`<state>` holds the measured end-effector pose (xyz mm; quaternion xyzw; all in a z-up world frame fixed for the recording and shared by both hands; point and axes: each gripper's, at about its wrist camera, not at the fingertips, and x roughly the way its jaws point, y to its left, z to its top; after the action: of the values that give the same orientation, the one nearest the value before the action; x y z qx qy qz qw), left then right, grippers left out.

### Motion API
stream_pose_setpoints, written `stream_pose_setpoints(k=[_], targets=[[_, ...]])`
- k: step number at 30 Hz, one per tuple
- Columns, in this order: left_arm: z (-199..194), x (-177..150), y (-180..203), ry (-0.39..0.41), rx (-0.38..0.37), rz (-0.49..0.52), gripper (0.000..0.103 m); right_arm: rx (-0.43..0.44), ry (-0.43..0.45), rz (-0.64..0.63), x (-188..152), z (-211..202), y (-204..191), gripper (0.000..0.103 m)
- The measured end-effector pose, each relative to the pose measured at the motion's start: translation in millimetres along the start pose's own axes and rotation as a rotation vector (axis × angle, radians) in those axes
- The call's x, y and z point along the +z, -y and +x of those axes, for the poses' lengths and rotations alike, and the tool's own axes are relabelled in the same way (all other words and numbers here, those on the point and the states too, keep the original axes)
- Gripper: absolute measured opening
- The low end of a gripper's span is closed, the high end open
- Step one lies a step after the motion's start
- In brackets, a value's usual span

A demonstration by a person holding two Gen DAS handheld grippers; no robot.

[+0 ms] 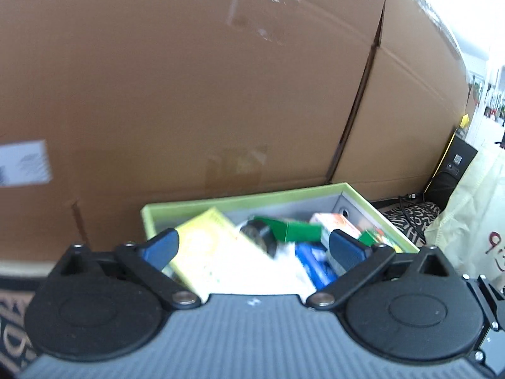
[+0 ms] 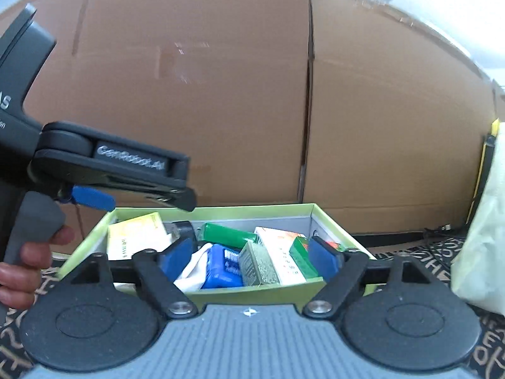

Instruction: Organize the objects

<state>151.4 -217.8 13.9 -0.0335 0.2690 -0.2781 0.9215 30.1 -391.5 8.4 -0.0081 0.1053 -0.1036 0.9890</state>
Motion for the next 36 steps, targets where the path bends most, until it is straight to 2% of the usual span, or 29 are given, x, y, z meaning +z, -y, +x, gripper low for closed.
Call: stream_pose_setpoints(k=[3, 7, 13, 19, 24, 36], targets=[[-25.2, -19.4, -2.4, -0.005, 0.031, -0.024, 0.103, 0.027, -0.004, 0.031, -8.8, -26.3, -1.4, 0.093], [-56.9, -41.2, -3.6, -0.015, 0.069, -0.045, 0.103, 0.052, -0.061, 0.066, -18.4, -50.9, -2.9, 0.095], [-94.7, -67.3, -8.8, -0.089, 0.180, -0.058, 0.103, 0.063, -0.158, 0.065, -25.1, -74.2, -1.9, 0.095], [-105.2, -79.6, -3.2, -0.120, 0.240, -0.020, 0.103, -0.020, -0.171, 0.037, -25.5, -83.3, 6.4, 0.095], [-109.8, -84.4, 4.4, -0.122, 0.270, 0.026, 0.103, -0.036, -0.173, 0.058, -26.9, -87.2, 14.5, 0.095], [-108.9, -86.8, 5.9, -0.148, 0.285, 0.045, 0.103, -0.020, -0.203, 0.032, -30.8, -83.2, 10.7, 0.095]])
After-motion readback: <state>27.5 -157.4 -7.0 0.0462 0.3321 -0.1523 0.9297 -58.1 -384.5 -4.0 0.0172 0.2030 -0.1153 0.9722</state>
